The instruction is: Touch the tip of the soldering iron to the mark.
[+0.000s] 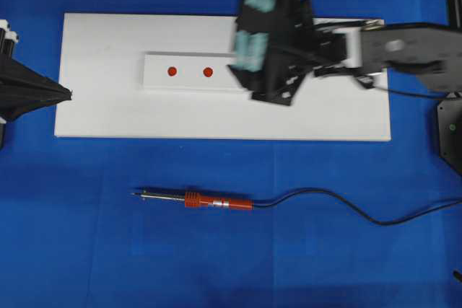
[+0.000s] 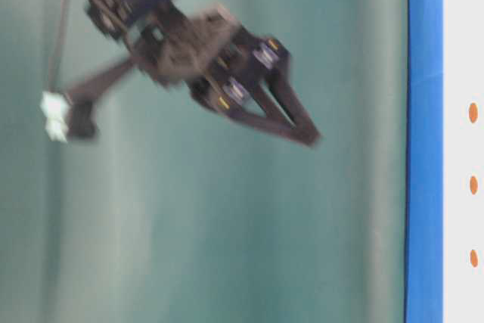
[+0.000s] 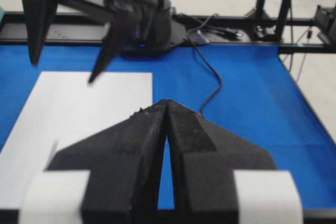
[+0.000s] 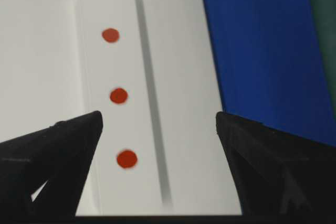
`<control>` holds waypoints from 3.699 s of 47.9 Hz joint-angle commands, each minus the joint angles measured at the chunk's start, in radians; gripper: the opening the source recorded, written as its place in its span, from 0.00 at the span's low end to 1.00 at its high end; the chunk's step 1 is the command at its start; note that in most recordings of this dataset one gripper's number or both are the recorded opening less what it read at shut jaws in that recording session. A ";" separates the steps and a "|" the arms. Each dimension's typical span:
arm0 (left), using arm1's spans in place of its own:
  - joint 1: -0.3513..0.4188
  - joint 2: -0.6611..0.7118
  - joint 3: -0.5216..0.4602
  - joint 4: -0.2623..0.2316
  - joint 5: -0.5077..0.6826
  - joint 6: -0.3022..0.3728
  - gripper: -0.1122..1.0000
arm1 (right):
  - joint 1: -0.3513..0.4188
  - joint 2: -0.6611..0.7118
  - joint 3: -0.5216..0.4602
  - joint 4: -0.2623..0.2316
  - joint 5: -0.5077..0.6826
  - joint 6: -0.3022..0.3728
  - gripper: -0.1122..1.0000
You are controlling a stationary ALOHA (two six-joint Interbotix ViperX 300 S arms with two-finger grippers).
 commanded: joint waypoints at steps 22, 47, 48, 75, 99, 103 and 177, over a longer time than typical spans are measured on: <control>-0.002 -0.005 -0.012 0.002 -0.011 0.000 0.10 | -0.029 -0.594 0.442 0.048 -0.147 0.009 0.88; -0.009 0.005 -0.008 0.002 -0.009 -0.002 0.10 | -0.029 -0.850 0.709 0.118 -0.230 0.009 0.85; -0.009 0.005 -0.008 0.002 -0.011 0.000 0.10 | -0.031 -0.851 0.712 0.118 -0.233 0.009 0.85; -0.011 0.006 -0.008 0.002 -0.005 0.000 0.10 | -0.017 -0.848 0.718 0.123 -0.239 0.008 0.84; -0.009 0.005 -0.005 0.003 -0.005 0.002 0.10 | -0.015 -0.851 0.716 0.123 -0.239 0.008 0.84; -0.009 0.005 -0.005 0.003 -0.005 0.002 0.10 | -0.015 -0.851 0.716 0.123 -0.239 0.008 0.84; -0.009 0.005 -0.002 0.005 -0.005 0.015 0.10 | -0.015 -0.848 0.715 0.123 -0.239 0.005 0.84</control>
